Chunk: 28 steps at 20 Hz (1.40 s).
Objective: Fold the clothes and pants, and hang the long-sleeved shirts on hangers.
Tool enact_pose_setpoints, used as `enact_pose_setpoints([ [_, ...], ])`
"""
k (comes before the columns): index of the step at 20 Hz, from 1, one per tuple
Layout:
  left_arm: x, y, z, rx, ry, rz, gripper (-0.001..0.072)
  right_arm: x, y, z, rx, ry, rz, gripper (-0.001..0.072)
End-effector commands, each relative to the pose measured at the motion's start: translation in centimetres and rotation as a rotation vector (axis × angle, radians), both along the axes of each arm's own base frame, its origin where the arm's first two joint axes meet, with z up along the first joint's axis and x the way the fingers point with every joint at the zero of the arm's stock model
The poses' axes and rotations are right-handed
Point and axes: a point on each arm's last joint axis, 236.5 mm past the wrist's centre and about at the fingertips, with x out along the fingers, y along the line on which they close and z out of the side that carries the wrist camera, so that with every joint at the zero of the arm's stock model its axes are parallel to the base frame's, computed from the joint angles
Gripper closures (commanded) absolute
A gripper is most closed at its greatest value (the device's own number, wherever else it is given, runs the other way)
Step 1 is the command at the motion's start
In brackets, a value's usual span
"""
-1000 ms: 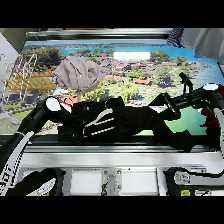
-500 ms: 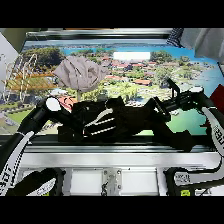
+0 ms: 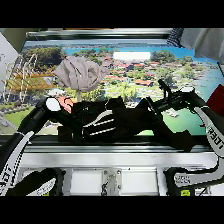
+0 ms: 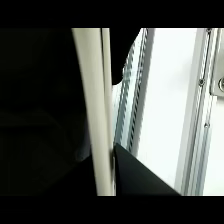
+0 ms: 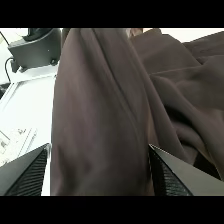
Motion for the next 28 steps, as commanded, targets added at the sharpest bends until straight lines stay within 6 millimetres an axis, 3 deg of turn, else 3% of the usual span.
enact_pose_setpoints([
  [1,0.2,-0.2,0.1,-0.011,-0.004,0.007,0.0687,-0.2,0.5,0.0,0.001,0.000,0.010,0.0034],
  [6,0.2,-0.2,0.1,-0.010,-0.003,0.007,0.0687,0.5,-0.7,0.6,0.002,-0.017,-0.028,0.0034],
  [11,0.2,-0.2,0.1,-0.010,-0.003,0.007,0.0687,2.1,-5.1,2.6,-0.024,-0.095,-0.160,0.0034],
  [13,0.2,-0.2,0.1,-0.010,-0.003,0.007,0.0688,1.5,-6.1,2.5,-0.036,-0.086,-0.150,0.0034],
  [24,0.2,-0.2,0.1,-0.011,-0.004,0.007,0.0687,0.1,-3.3,-0.4,-0.004,0.038,-0.052,0.0034],
  [28,0.2,-0.2,0.1,-0.011,-0.004,0.007,0.0687,0.3,-1.6,-0.4,0.052,0.070,-0.041,0.0034],
])
